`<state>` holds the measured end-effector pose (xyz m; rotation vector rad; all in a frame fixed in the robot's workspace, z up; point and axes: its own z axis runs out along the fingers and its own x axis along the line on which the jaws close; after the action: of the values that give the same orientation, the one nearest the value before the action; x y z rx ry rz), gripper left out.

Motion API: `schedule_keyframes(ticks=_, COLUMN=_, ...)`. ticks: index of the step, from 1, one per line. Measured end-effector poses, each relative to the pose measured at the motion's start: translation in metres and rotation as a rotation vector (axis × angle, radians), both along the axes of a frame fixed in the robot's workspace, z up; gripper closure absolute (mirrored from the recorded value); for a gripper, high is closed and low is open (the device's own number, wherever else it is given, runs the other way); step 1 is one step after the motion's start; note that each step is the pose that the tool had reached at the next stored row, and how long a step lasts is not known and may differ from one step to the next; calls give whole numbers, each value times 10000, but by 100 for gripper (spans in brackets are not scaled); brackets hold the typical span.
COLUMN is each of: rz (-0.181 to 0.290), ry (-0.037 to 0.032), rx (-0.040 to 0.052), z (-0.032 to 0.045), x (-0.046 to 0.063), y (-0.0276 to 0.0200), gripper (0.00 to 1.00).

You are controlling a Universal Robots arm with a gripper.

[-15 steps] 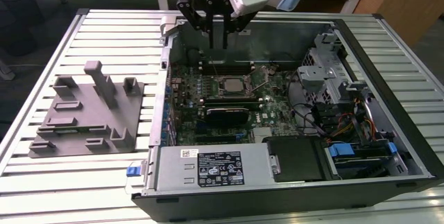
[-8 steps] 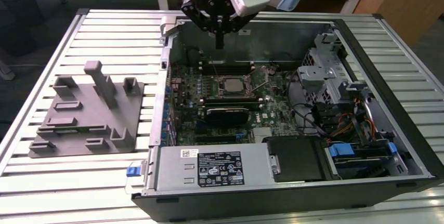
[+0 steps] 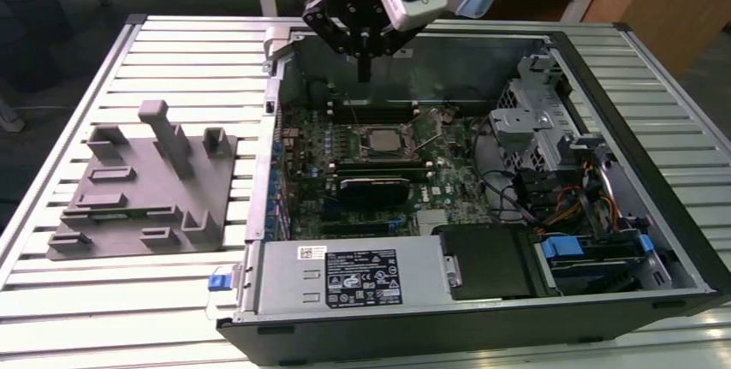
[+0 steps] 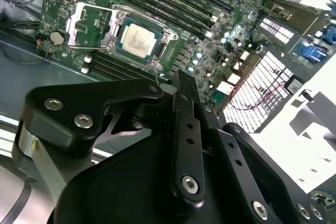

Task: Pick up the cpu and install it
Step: 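Close the cpu cover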

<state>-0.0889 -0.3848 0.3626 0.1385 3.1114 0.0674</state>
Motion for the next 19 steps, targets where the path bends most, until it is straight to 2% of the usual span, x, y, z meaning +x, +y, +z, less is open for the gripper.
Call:
schedule_keyframes(ticks=3, rz=-119, ry=0, rx=-9, z=-16, x=5, y=2, gripper=89)
schedule_keyframes(ticks=11, rz=-1380, ry=3, rx=-15, z=-80, x=11, y=4, gripper=89)
schedule_keyframes(ticks=18, rz=-1535, ry=0, rx=-12, z=-130, x=120, y=24, gripper=89)
schedule_keyframes(ticks=19, rz=-1626, ry=2, rx=-14, z=-162, x=146, y=25, gripper=89)
